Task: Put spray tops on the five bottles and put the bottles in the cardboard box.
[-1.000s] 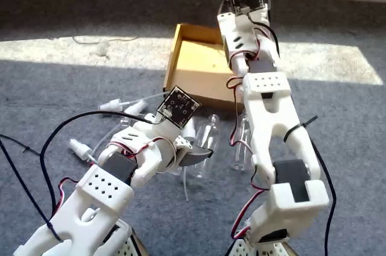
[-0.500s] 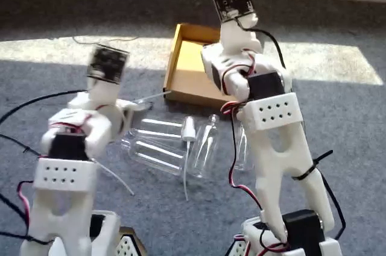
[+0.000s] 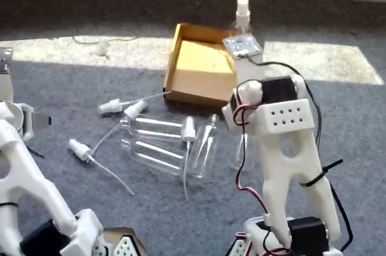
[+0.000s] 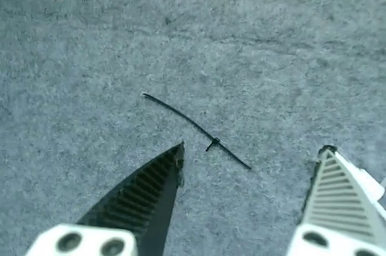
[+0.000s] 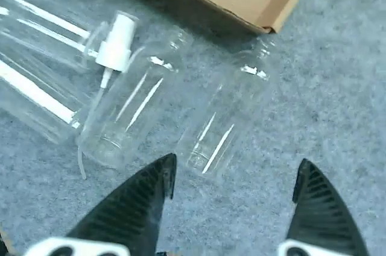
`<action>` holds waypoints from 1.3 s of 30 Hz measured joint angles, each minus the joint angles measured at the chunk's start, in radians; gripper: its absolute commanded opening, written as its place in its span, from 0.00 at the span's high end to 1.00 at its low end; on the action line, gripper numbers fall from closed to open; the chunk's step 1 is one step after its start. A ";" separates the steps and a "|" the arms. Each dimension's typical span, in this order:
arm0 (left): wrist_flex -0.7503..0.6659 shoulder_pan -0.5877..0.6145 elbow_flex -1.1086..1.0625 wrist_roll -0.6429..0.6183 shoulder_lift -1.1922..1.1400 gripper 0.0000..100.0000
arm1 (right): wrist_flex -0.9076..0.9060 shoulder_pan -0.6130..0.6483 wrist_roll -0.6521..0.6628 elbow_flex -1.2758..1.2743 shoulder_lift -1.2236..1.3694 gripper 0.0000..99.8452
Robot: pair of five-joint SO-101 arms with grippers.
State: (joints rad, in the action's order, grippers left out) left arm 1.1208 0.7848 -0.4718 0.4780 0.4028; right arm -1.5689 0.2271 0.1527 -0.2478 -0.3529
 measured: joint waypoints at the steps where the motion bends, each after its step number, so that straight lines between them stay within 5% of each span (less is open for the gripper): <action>1: 0.000 0.006 0.006 0.002 -0.028 0.68 | 0.035 -0.012 -0.005 -0.049 -0.002 0.73; 9: 0.000 0.008 0.014 0.009 -0.071 0.68 | 0.371 -0.028 -0.103 -0.374 -0.002 0.73; 25: 0.000 0.008 0.014 0.009 -0.077 0.68 | 0.534 -0.028 -0.126 -0.427 0.199 0.73; 33: 0.000 0.008 0.014 0.009 -0.077 0.68 | 0.535 -0.058 -0.112 -0.427 0.259 0.88; 39: 0.000 0.008 0.014 0.009 -0.077 0.68 | 0.525 -0.204 0.071 -0.427 0.259 0.97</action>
State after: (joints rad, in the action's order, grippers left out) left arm 1.1208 0.7925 -0.4580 0.4872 0.3261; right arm -1.0441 0.0230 0.2232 -0.6743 -0.0936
